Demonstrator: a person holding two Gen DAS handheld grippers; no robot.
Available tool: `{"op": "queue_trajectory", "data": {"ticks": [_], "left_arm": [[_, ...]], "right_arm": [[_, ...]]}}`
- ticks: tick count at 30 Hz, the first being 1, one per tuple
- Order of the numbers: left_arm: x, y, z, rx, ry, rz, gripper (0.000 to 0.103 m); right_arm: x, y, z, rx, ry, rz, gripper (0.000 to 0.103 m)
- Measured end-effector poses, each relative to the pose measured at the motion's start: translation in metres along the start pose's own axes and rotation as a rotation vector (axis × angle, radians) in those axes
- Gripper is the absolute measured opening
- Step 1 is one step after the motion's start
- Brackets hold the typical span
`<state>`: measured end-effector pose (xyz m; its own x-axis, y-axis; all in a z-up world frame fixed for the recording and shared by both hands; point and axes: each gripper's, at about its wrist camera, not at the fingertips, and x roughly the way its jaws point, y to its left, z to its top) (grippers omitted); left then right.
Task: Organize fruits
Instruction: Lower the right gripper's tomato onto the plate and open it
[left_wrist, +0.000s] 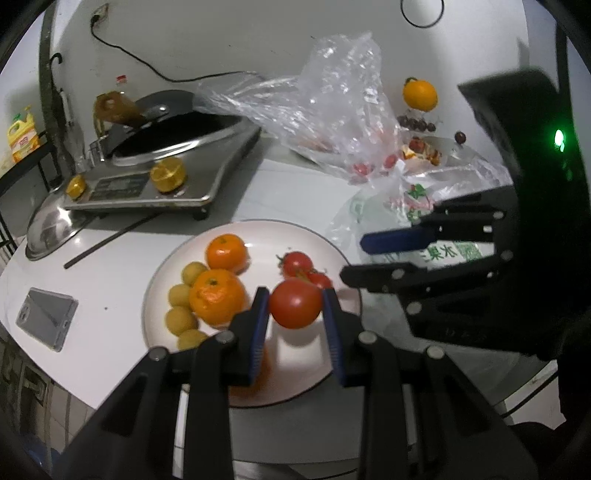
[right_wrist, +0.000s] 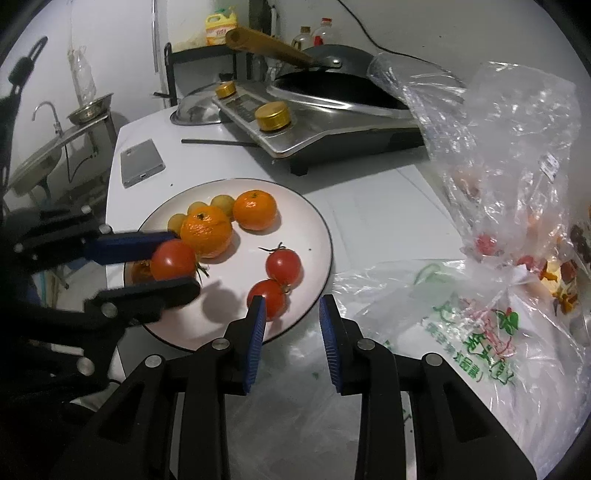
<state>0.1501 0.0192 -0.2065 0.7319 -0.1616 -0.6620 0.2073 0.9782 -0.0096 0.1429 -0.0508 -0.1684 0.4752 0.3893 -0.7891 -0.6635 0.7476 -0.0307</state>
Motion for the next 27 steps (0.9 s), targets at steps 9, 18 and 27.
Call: {"op": "queue_trajectory", "data": {"ticks": [9, 18, 27], "left_arm": [[0.027, -0.01, -0.001, 0.021, 0.088, 0.0, 0.03], [0.041, -0.012, -0.001, 0.029, 0.145, -0.011, 0.031], [0.043, -0.01, 0.001, 0.011, 0.155, -0.032, 0.031]], "right_arm": [[-0.004, -0.024, -0.008, 0.056, -0.019, -0.009, 0.032], [-0.003, -0.034, -0.014, 0.083, -0.019, -0.013, 0.032], [0.0, -0.036, -0.018, 0.097, -0.013, -0.016, 0.032]]}}
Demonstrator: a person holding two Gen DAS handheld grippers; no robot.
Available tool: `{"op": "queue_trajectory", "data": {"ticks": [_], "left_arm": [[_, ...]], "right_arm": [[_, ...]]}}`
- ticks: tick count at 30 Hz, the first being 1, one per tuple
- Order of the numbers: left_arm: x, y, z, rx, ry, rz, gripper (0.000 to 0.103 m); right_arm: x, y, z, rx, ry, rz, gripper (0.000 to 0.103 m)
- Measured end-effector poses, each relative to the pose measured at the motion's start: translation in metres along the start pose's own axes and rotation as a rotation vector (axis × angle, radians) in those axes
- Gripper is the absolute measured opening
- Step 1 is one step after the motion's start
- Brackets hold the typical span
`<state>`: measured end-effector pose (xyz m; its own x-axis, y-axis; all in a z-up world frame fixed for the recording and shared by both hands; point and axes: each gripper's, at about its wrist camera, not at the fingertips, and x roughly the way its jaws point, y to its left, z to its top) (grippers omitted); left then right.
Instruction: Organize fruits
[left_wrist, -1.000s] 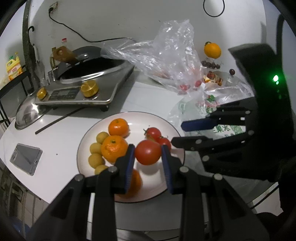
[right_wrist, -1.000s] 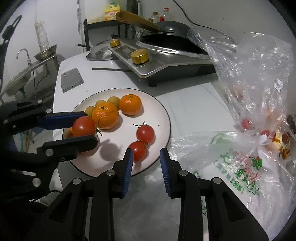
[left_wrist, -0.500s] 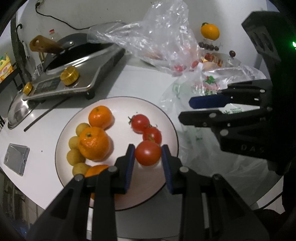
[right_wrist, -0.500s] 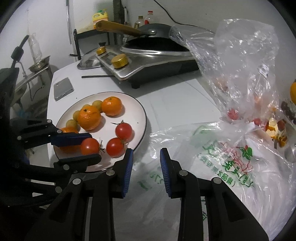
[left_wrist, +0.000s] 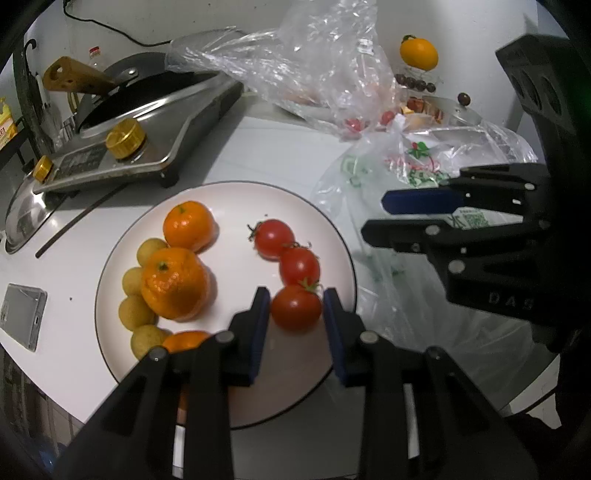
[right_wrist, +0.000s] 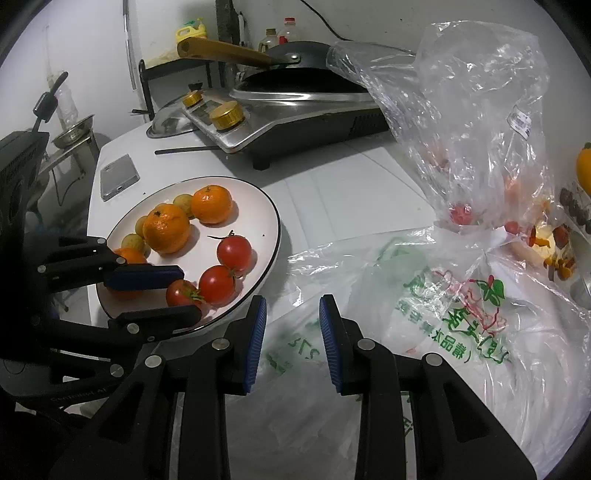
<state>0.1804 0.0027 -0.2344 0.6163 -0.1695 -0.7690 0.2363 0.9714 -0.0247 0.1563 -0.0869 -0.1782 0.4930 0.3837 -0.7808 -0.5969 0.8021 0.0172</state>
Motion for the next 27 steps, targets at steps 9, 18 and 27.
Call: {"op": "queue_trajectory", "data": {"ticks": [9, 18, 27], "left_arm": [[-0.009, 0.0, 0.0, 0.002, -0.029, 0.013, 0.047], [-0.032, 0.003, -0.001, -0.014, -0.095, 0.011, 0.047], [-0.072, 0.007, -0.013, -0.053, -0.2, 0.005, 0.057]], "right_arm": [[0.0, 0.0, 0.0, -0.001, -0.001, -0.001, 0.032], [-0.006, 0.005, 0.003, -0.007, -0.012, -0.015, 0.032], [-0.022, 0.013, 0.003, -0.009, -0.032, -0.026, 0.038]]}}
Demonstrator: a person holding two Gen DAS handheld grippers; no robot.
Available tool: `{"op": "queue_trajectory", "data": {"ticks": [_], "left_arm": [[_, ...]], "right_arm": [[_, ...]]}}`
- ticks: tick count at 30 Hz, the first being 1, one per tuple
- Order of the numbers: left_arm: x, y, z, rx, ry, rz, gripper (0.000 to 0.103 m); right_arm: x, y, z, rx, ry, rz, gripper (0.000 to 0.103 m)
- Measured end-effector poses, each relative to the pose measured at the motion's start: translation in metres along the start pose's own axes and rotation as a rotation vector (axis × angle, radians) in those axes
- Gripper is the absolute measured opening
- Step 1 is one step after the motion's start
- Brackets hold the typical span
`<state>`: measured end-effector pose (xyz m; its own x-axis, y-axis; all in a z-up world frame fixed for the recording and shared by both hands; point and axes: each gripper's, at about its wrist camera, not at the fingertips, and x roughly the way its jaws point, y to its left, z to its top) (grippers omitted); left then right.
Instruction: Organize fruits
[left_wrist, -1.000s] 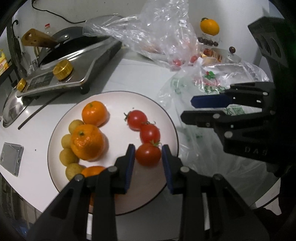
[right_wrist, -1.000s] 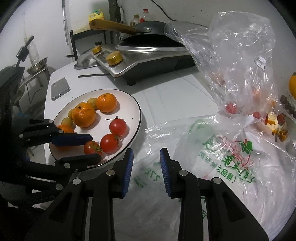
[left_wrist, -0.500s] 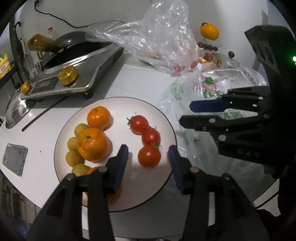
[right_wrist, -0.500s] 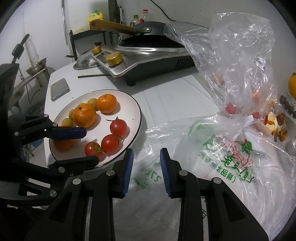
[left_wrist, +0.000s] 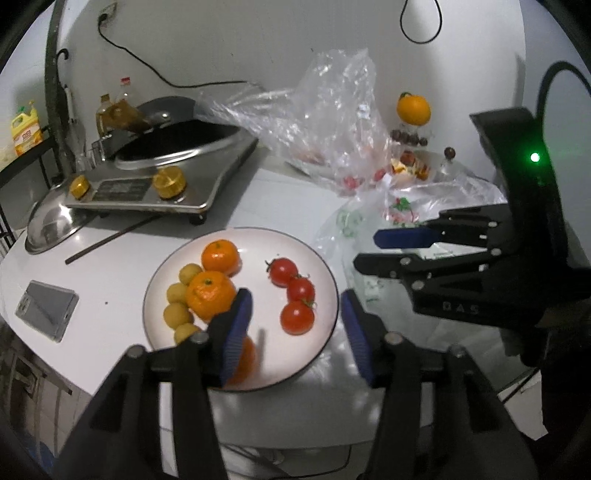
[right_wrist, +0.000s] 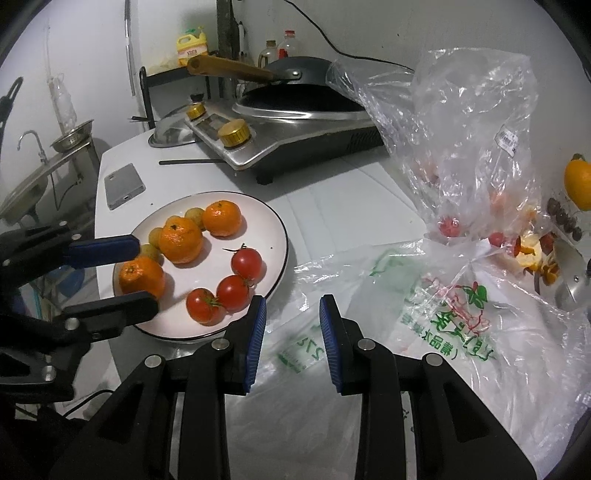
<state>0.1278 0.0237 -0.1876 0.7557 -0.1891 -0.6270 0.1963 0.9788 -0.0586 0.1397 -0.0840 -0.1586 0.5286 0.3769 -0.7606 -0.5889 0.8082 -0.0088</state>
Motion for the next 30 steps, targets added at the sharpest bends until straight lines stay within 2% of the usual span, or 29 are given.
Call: {"op": "queue_trajectory", "data": {"ticks": [19, 24, 27, 30], "left_arm": [[-0.057, -0.005, -0.009, -0.009, -0.088, 0.038, 0.057], [-0.072, -0.007, -0.011, -0.016, -0.106, 0.018, 0.057], [-0.079, -0.011, -0.013, -0.01, -0.116, 0.017, 0.057], [-0.087, -0.015, -0.014, -0.006, -0.127, 0.02, 0.057]], "right_arm": [[-0.051, 0.034, -0.001, -0.036, -0.067, -0.016, 0.04], [-0.069, 0.042, -0.003, -0.039, -0.094, -0.029, 0.041], [-0.078, 0.046, -0.005, -0.039, -0.106, -0.039, 0.047], [-0.089, 0.05, -0.009, -0.038, -0.12, -0.045, 0.048]]}}
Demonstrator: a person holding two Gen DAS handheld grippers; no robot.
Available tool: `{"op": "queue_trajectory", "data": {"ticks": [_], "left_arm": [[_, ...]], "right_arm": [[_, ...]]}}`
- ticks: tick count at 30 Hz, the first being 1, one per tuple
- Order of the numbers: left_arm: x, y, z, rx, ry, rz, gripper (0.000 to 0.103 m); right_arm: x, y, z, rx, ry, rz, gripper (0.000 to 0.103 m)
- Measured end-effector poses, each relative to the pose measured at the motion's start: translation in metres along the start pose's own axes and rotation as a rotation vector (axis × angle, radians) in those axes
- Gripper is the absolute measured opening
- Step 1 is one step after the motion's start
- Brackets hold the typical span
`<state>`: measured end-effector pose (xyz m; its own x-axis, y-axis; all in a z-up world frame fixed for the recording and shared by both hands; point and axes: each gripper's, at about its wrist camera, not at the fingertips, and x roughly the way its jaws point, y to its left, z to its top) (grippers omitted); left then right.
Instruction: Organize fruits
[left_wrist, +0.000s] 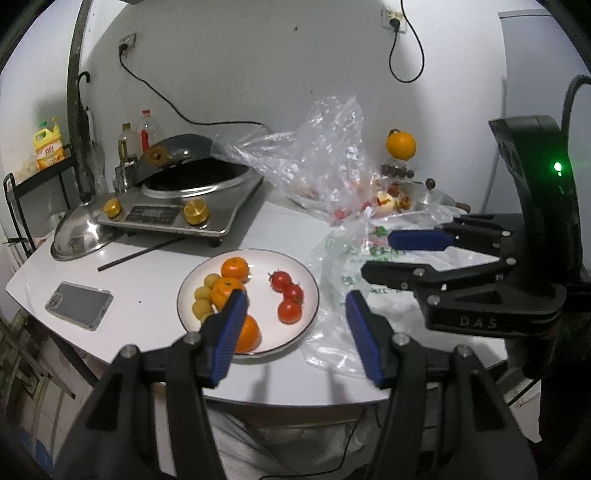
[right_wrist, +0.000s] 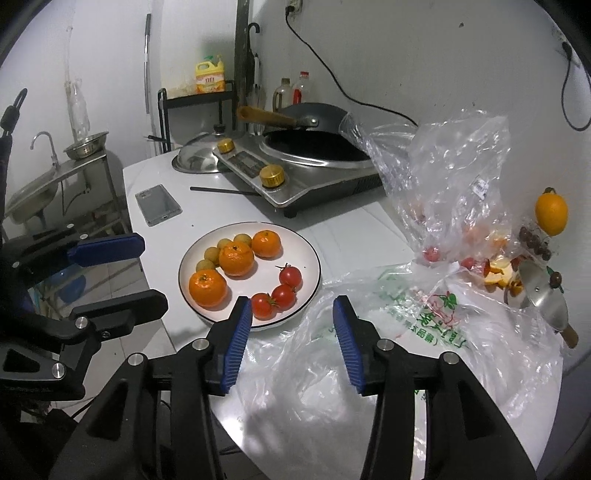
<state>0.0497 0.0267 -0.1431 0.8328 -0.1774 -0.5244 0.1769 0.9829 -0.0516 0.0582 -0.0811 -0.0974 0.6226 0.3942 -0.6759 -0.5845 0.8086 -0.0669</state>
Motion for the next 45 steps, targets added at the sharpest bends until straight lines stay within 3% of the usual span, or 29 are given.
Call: {"op": "queue_trajectory", "data": {"ticks": [5, 8, 10, 19, 21, 28, 30, 35, 45], "left_arm": [[-0.014, -0.005, 0.0, 0.006, -0.022, 0.004, 0.058], [-0.025, -0.008, 0.001, -0.006, -0.05, 0.008, 0.083], [-0.033, -0.008, 0.002, -0.011, -0.07, 0.013, 0.083], [-0.062, -0.012, 0.018, 0.023, -0.137, 0.076, 0.084], [-0.067, -0.014, 0.022, 0.029, -0.147, 0.084, 0.084], [-0.088, -0.012, 0.033, -0.02, -0.199, 0.102, 0.084], [-0.092, -0.009, 0.035, -0.055, -0.214, 0.117, 0.099], [-0.107, -0.005, 0.045, -0.079, -0.279, 0.146, 0.102], [-0.126, -0.005, 0.07, -0.079, -0.357, 0.181, 0.102]], "right_arm": [[-0.018, 0.003, -0.001, 0.002, -0.029, -0.015, 0.048], [-0.03, 0.004, -0.002, 0.004, -0.049, -0.025, 0.05], [-0.038, 0.004, -0.001, 0.007, -0.065, -0.031, 0.056], [-0.081, 0.002, 0.007, 0.015, -0.154, -0.064, 0.058], [-0.091, -0.001, 0.009, 0.025, -0.18, -0.075, 0.07], [-0.117, -0.005, 0.019, 0.065, -0.258, -0.08, 0.071], [-0.124, -0.004, 0.023, 0.06, -0.275, -0.089, 0.071], [-0.139, -0.005, 0.035, 0.058, -0.322, -0.12, 0.082], [-0.169, -0.008, 0.055, 0.058, -0.41, -0.18, 0.082]]}}
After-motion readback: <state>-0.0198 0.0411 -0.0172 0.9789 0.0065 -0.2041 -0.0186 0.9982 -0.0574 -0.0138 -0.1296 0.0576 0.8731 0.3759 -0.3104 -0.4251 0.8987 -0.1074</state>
